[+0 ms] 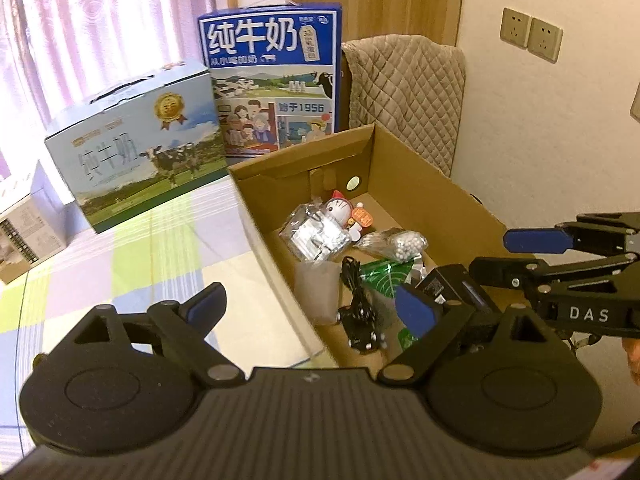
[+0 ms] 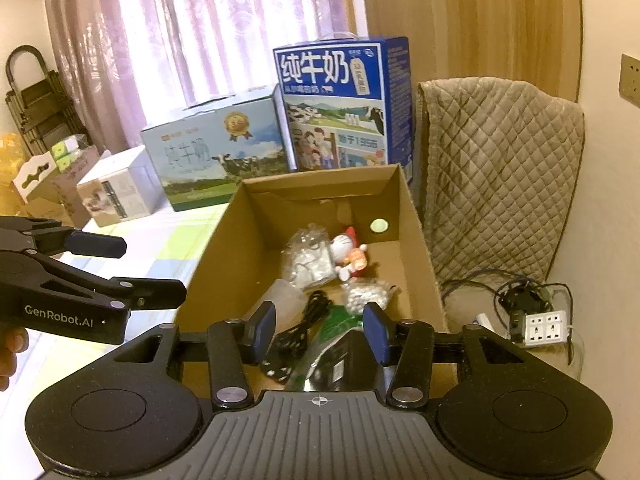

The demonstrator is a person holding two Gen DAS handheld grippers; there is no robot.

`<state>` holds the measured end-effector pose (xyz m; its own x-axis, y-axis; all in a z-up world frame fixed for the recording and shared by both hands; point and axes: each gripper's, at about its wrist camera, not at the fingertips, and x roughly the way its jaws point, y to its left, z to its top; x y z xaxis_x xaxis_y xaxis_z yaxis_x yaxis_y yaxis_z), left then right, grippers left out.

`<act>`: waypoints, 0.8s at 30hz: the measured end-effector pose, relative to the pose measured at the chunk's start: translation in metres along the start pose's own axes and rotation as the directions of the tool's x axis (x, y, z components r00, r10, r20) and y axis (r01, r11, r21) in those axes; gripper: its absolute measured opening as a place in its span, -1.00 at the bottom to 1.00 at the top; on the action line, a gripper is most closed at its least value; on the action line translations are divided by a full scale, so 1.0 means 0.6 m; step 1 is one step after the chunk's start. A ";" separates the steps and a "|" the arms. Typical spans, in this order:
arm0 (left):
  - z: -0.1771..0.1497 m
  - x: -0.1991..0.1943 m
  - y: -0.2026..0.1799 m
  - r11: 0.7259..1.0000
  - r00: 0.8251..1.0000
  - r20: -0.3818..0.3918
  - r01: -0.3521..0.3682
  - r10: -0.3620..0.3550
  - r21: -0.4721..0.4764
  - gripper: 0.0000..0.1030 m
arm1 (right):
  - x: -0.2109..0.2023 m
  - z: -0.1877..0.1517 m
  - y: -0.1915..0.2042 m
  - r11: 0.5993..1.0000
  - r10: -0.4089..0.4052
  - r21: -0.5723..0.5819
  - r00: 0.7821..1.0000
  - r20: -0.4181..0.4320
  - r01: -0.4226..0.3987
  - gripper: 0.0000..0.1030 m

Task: Organize objects
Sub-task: 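Withdraw both tools from the cardboard box back over the table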

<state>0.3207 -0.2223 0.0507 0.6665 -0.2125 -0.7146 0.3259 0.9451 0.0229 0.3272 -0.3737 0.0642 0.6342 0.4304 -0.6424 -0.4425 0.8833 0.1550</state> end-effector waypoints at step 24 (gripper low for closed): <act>-0.168 -0.140 0.121 0.989 0.997 -0.046 -0.060 0.054 -0.135 0.74 | -0.040 -0.085 0.190 0.991 0.136 -0.004 0.988 -0.071 -0.137 -0.07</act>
<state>0.2209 -0.1106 0.0416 0.6513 -0.1495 -0.7439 0.1921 0.9809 -0.0290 0.2294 -0.2930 0.0589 0.5211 0.5322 -0.6672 -0.5275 0.8154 0.2384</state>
